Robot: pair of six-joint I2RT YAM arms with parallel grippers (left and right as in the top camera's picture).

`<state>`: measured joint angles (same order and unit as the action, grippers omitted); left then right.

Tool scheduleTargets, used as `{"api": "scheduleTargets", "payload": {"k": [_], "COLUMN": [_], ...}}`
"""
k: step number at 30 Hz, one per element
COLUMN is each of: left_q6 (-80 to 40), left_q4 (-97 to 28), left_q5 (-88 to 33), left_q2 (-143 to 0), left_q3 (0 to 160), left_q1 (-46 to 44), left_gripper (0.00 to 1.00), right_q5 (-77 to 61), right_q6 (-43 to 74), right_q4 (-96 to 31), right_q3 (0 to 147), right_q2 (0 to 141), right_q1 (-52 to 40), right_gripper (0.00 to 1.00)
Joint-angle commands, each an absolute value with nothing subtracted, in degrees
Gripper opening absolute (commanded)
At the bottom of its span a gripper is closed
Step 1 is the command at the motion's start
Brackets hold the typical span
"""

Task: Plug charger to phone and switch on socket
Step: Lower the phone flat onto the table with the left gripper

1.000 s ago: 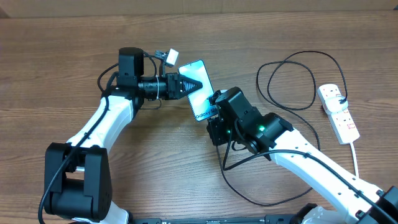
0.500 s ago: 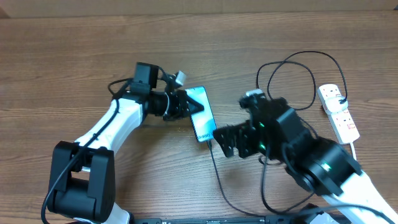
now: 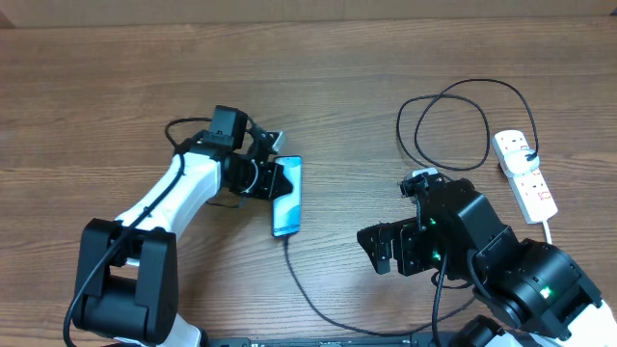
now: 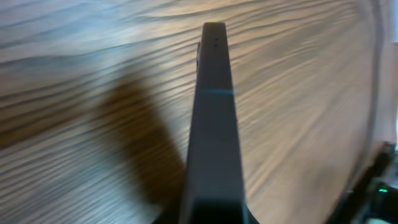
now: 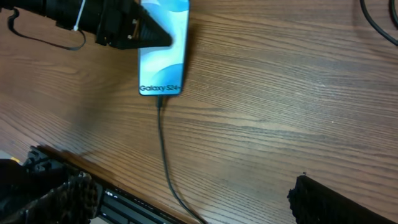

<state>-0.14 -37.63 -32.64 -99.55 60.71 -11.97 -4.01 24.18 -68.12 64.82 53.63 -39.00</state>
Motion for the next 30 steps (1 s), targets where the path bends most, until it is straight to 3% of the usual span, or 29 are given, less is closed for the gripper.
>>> {"api": "scheduleTargets", "payload": {"k": [1,23,30], "left_q6": [5.3,4.8,-10.3], "left_q4": [-38.6,-35.7,-33.9], "left_q5": [-29.8,-34.2,-25.9], "left_q2": [-99.7,-120.0,-120.0], "left_q3": [60.9,60.9,60.9], "left_q1": [-10.2,-9.3,-9.1], "left_gripper": [0.05,0.04,0.04], "right_q5": [-3.1,-3.0,-3.0], "right_q6": [25.6,28.5,28.6], "right_q4": [-67.9,-68.9,-68.9], "right_q3": [65.6,65.6,65.4], "right_q2": [53.5,53.6,55.7], "right_q1": [-38.9,-38.9,-38.9], "right_gripper": [1.0,1.0,1.0]}}
